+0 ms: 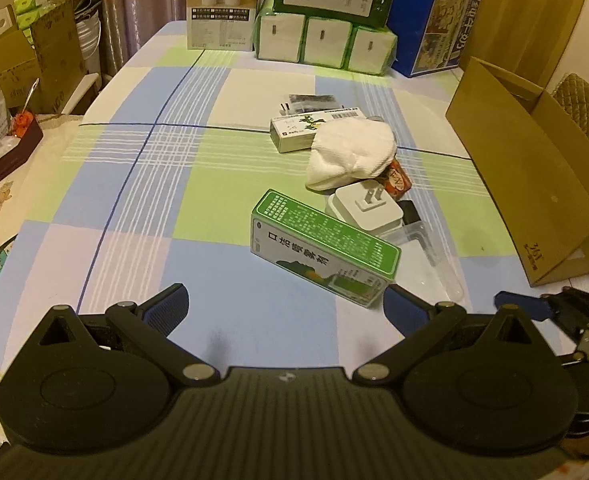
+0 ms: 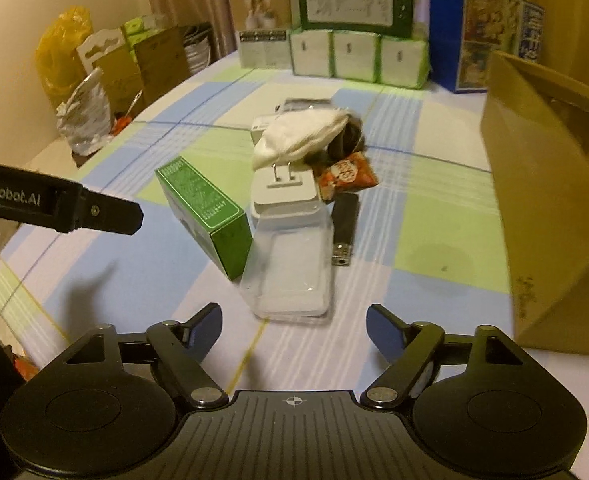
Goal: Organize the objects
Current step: 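Move both tools toward the green box and clear plastic tray, then grasp the green box with the left tool while the right tool grasps the clear plastic tray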
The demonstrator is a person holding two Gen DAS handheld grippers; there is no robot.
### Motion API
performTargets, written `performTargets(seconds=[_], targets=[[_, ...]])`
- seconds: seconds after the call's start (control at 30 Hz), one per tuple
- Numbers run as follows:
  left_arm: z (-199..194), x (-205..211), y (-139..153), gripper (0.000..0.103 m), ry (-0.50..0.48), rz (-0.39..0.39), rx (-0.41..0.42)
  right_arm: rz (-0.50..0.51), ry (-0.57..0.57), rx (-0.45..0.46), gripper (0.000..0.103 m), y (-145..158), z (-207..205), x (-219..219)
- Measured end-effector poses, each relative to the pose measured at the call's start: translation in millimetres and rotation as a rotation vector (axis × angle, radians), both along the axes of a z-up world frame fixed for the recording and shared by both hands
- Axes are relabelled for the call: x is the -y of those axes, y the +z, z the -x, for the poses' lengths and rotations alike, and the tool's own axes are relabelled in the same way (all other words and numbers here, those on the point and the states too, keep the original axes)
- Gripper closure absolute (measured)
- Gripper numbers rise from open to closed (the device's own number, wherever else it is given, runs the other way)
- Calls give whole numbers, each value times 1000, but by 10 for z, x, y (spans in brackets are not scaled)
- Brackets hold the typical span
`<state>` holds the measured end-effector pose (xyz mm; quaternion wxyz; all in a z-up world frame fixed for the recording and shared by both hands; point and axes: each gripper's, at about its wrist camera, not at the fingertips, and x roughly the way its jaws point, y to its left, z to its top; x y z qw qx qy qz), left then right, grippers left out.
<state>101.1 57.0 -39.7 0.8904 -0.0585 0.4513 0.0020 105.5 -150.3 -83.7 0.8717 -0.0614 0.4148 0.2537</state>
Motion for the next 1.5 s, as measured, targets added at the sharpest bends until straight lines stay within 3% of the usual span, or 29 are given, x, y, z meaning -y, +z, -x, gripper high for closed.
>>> performTargets(seconds=[0.33, 0.43, 0.6, 0.77, 0.9, 1.1, 1.17, 1.2, 1.27, 1.3, 1.5], targets=[[-206, -46, -161, 1, 21, 29, -24, 20, 54, -1, 36, -181, -281, -193], [-221, -42, -181, 1, 21, 36, -28, 40, 66, 7, 44, -207, -324, -223], [-212, -42, -186, 1, 22, 41, -26, 33, 100, 6, 45, -186, -297, -217], [-216, -29, -182, 1, 18, 57, -18, 26, 224, -11, 45, -149, -120, -253], [-291, 20, -242, 2, 4, 52, -22, 2, 202, -27, 45, -153, -61, -190], [-510, 127, -383, 31, -30, 45, -52, -7, 108, -22, 45, -126, -40, -40], [-564, 165, -422, 52, -46, 29, -65, -5, 89, -21, 45, -117, -30, -4], [-571, 181, -431, 56, -52, 13, -68, -7, 76, -22, 45, -108, -28, 16], [-557, 224, -436, 73, -89, -23, -70, -15, 40, -25, 45, -92, -29, 80], [-536, 236, -438, 77, -107, -31, -75, -18, 25, -27, 45, -83, -30, 108], [-302, 388, -419, 78, -221, -48, -109, -6, -77, -26, 45, -90, -81, 257]])
